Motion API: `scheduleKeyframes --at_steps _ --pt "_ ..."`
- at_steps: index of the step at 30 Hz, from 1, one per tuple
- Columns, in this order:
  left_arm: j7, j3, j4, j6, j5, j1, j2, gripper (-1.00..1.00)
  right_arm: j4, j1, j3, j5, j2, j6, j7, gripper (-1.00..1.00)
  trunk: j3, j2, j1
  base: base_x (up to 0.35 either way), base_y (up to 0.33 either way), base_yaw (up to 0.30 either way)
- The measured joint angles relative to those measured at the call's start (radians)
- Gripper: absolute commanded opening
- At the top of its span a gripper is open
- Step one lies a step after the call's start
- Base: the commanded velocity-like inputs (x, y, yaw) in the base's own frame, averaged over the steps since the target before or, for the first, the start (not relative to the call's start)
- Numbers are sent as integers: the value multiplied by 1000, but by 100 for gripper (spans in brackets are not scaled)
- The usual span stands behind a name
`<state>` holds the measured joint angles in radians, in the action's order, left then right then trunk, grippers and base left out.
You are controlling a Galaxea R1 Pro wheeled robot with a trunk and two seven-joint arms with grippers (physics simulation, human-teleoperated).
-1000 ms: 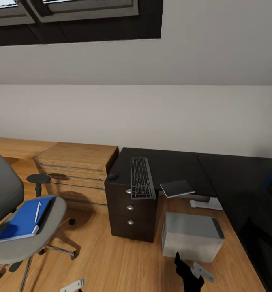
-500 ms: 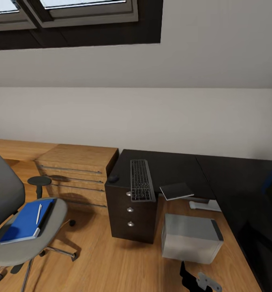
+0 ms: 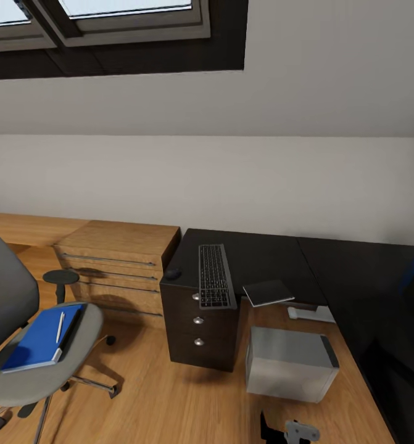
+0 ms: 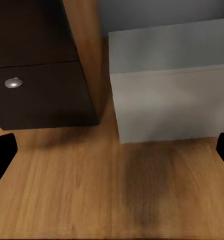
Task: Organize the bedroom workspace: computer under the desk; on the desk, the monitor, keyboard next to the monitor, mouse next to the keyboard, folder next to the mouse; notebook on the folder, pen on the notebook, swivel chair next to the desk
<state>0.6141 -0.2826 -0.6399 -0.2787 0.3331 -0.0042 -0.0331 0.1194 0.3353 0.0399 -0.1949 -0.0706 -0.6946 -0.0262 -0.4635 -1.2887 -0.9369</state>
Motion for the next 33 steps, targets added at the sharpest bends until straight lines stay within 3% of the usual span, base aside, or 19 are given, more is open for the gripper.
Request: scheduleKeyframes --at_steps 10,13,27,33 --pt "-2 -3 4 0 0 0 0 100 -6 0 2 11 -14 -1 1 100 0 0 0 -80 2 0" --pt "-2 -3 7 0 0 0 0 100 -7 0 2 11 -28 -2 1 100 0 0 -1 -329 111 35" --pt "-2 -3 7 0 0 0 0 100 -7 0 1 12 -30 -2 1 100 -4 0 -1 -333 121 200" --pt "-2 -3 7 0 0 0 0 100 -8 0 0 13 -30 -2 1 100 -6 0 -1 -334 137 53"
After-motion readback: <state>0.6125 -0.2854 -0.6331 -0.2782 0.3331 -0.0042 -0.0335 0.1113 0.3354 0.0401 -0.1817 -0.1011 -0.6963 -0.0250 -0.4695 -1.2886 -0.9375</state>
